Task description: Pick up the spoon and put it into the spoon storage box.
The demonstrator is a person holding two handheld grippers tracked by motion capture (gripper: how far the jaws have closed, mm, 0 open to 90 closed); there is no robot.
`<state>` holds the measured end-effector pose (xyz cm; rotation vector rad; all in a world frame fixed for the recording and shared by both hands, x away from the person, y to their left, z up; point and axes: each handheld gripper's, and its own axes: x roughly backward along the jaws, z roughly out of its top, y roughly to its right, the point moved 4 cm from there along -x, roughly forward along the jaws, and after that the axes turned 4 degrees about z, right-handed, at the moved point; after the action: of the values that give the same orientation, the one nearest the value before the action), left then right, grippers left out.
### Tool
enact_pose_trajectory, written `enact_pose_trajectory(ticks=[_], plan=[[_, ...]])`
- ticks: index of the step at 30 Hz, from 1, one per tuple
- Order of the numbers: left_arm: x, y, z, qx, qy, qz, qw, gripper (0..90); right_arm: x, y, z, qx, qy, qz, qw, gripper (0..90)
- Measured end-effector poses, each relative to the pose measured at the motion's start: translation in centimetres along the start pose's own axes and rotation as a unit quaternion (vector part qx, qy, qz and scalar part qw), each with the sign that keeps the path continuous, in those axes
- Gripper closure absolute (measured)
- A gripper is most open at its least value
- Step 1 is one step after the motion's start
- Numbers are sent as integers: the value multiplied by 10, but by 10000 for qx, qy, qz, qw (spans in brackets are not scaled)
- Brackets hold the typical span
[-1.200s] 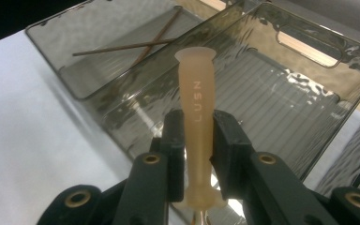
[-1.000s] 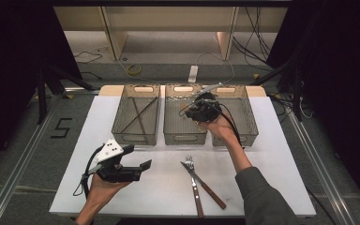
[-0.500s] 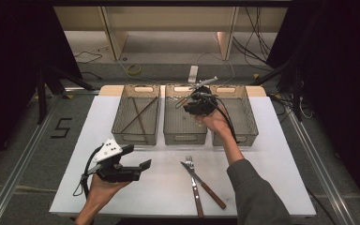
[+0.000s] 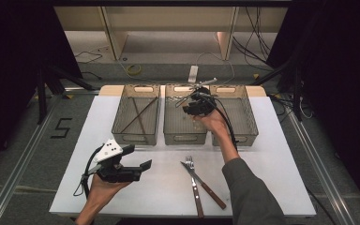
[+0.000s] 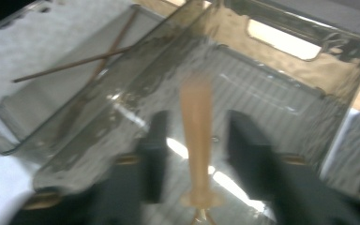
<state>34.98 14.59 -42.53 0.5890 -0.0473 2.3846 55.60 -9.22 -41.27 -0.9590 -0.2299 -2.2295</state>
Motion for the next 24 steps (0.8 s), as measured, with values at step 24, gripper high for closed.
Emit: enact_pose_trajectory(ticks=[24], plan=[[0,0,1,60,26,13,10000,154,66,-63,-62,667,142,854,9940,329]])
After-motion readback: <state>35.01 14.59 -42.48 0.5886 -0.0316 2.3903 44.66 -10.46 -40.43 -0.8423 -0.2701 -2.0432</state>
